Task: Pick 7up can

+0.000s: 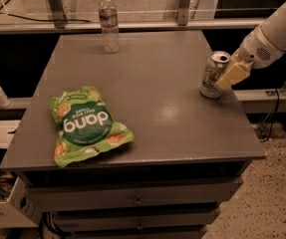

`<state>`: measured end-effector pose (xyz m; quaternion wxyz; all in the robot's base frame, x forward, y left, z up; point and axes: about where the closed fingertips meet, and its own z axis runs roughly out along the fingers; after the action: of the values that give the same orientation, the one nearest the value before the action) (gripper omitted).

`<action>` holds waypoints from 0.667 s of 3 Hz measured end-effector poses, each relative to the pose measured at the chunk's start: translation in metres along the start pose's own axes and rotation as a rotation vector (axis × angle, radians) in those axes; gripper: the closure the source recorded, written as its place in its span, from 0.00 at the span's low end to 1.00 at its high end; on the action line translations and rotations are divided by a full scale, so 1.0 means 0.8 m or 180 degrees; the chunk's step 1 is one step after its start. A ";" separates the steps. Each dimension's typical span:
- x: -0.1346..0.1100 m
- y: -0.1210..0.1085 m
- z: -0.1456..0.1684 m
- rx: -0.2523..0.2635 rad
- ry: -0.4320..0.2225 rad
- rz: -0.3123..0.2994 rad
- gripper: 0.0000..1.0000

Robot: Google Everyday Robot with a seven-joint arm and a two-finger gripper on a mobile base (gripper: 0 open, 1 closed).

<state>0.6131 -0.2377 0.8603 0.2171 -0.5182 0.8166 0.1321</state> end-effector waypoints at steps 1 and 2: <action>-0.002 0.000 -0.004 -0.0016 0.0021 0.0014 1.00; -0.008 0.006 -0.016 -0.0041 -0.0018 -0.0014 1.00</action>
Offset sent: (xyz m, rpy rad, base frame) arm -0.0142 0.0006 0.0351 0.0233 -0.0010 0.0242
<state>0.6086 -0.2360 0.8747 0.2164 -0.5211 0.8140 0.1384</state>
